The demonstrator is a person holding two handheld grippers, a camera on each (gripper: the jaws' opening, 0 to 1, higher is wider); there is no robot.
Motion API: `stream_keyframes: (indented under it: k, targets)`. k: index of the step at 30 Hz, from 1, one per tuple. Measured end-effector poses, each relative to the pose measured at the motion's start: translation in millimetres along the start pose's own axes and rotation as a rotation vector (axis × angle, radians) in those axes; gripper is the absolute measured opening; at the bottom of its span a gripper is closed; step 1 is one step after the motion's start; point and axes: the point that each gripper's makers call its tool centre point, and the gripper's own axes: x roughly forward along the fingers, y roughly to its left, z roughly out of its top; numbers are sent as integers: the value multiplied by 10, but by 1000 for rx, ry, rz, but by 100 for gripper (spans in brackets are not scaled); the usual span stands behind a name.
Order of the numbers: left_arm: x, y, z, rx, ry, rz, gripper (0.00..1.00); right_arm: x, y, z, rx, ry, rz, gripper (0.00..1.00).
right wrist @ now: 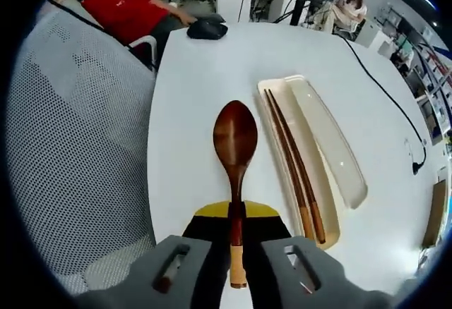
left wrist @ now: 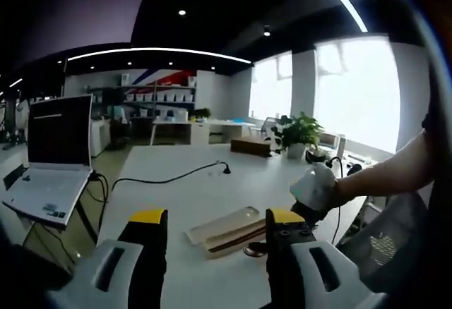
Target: Arrange the utensils inside the cutlery case until each visible utensil rests in its matching compartment.
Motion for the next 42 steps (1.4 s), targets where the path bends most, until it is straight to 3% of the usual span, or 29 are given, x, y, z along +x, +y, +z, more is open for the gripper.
stream_keyframes:
  k: [10,14,24,42]
  targets:
    - [-7,-2,-14,10,6,1,58,34,-396,278,-40,21,-28,1]
    - [11,-16,-46,4,22,-11,59,106,-454,359,-55,32,-16,1]
    - [36,-36,-76,12,42,-24,59,328,-517,383,-75,75,32,1]
    - [71,-82,-117,11,67,-48,59,532,-571,391,-65,84,62,1]
